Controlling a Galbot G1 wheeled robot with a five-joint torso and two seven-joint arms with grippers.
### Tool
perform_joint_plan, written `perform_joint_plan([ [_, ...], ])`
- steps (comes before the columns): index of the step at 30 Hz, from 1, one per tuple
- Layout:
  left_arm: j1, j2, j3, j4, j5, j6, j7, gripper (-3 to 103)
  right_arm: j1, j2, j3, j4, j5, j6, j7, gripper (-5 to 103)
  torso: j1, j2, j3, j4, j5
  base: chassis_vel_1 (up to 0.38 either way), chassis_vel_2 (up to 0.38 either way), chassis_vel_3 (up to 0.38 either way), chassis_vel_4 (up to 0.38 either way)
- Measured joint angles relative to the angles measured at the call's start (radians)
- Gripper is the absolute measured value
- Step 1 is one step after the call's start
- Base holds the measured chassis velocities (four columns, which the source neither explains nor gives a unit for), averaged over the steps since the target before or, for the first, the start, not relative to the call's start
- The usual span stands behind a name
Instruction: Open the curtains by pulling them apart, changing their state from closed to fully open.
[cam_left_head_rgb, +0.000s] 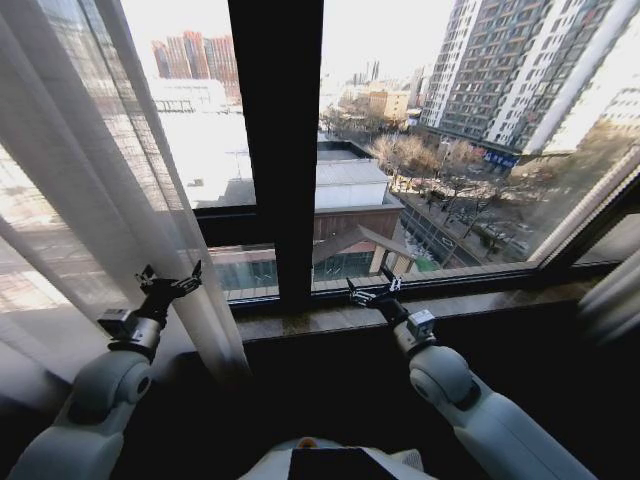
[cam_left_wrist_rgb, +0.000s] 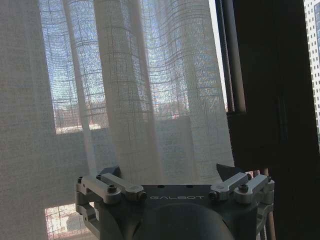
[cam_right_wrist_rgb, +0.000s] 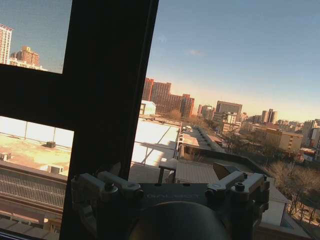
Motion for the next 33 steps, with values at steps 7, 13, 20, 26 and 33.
perform_joint_plan([
  [7,-0.021,0.027,0.0,0.029,-0.016,-0.009,0.082,100,-0.003,0.011,-0.002,-0.003,-0.011,0.002,0.0,100,0.0,0.0,0.0,-0.0001,0.0,0.0,0.0,0.0,0.0],
  [13,-0.029,0.034,0.011,0.03,-0.017,-0.014,0.147,100,0.0,0.014,-0.003,-0.009,-0.014,0.006,0.0,100,0.0,0.0,0.0,0.0001,0.0,0.0,0.0,0.0,0.0],
  [20,-0.06,0.04,0.035,0.057,-0.013,-0.012,0.16,100,-0.001,0.017,-0.002,-0.016,-0.014,0.011,0.0,100,0.0,0.0,0.0,0.0,0.0,0.0,0.0,0.0,0.0],
  [26,-0.107,0.049,0.061,0.096,-0.014,-0.005,0.171,100,0.012,0.023,-0.007,-0.037,-0.017,0.015,-0.001,100,0.0,0.0,0.0,0.0,0.0001,0.0,0.0,0.0,0.0],
  [33,-0.157,0.048,0.107,0.126,-0.013,-0.002,0.161,100,0.017,0.021,-0.009,-0.046,-0.017,0.015,-0.002,100,0.0,0.0,0.0,-0.0001,0.0001,0.0,0.0,0.0,0.0],
])
